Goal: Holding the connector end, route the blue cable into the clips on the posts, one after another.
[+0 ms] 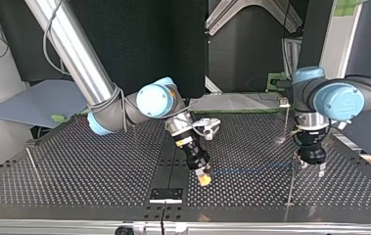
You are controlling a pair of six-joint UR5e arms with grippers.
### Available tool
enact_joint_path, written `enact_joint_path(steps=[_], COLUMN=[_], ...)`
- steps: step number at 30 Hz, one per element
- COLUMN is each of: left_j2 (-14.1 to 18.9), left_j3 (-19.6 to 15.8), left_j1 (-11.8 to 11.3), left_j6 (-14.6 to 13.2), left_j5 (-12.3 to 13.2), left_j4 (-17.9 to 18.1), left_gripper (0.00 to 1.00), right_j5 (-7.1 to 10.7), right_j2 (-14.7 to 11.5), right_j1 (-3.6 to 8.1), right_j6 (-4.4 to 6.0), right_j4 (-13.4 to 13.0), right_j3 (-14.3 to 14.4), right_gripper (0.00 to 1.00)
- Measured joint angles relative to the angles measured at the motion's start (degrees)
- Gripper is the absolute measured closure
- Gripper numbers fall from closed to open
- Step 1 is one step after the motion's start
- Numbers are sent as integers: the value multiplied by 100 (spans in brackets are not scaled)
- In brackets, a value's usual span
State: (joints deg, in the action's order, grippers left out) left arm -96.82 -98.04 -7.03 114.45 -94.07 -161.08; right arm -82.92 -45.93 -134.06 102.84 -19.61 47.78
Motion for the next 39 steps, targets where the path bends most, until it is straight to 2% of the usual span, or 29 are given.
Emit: enact_joint_path(steps=[18,27,31,39], left_j2=[912,1418,1653,2069], left_j3=[-912,-1367,-1411,-1416], left_j1=[48,93,97,89], left_j6=[227,-35,-135,-465], left_j5=[374,579,743,871], left_j4=[-420,-684,-680,-617], left_gripper=[0,0,0,0], right_j5=[29,29,35,38], right_j2=[8,14,19,33], right_j1=[14,16,16,17], right_j6=[14,27,27,20], right_j4=[21,26,30,57], right_j3=[0,0,0,0], right_gripper=[100,100,100,100])
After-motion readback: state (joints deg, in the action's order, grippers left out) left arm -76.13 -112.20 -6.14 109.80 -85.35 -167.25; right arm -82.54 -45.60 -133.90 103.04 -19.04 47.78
